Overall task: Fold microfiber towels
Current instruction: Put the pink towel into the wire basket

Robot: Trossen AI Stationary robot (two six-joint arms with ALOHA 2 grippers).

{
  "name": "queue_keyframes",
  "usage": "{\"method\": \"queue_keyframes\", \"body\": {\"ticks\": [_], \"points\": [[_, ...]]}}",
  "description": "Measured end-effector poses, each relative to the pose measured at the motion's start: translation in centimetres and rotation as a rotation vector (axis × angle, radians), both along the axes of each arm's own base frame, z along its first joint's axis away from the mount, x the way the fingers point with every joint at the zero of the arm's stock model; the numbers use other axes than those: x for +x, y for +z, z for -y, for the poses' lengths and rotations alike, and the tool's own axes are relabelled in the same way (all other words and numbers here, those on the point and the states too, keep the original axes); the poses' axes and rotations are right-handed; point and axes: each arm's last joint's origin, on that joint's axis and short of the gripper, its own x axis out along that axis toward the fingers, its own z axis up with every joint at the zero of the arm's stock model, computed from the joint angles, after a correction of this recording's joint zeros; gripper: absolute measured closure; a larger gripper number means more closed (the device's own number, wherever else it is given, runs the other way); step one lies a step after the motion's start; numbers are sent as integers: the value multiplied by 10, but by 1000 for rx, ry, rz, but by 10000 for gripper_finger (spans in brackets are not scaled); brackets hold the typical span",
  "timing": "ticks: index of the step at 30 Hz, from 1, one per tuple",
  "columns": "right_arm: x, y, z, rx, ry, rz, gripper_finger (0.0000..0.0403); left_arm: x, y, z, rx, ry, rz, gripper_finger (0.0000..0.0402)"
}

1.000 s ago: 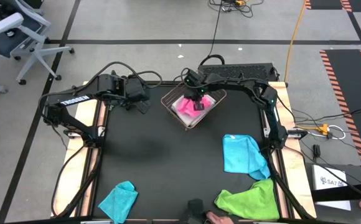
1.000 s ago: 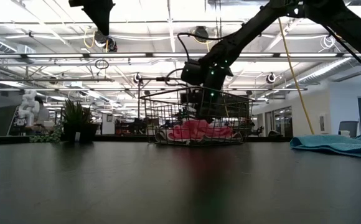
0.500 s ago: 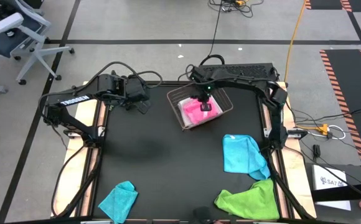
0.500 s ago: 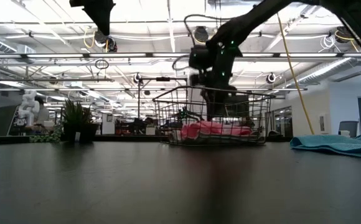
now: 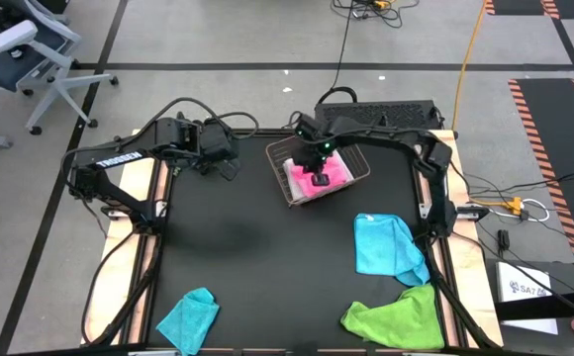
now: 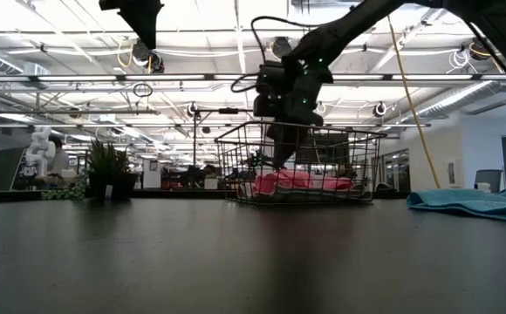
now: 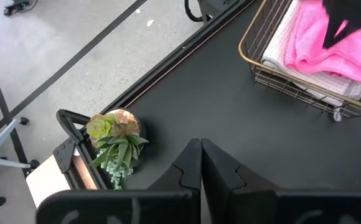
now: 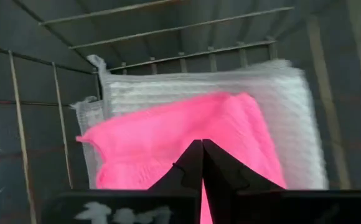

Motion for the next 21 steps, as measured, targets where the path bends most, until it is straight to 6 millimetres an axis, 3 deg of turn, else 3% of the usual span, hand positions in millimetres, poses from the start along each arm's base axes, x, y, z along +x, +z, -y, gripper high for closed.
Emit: {"method": "queue_keyframes", "body": {"ticks": [8, 14, 21], "points": [[18, -28, -11, -9, 70, -9, 403, 0, 0, 0, 0, -1, -1, 387], [24, -26, -8, -88, 55, 28, 403, 0, 0, 0, 1, -6, -5, 398], [22, -23, 0, -254, 48, -12, 403, 0, 0, 0, 3, -16, -12, 384]]}}
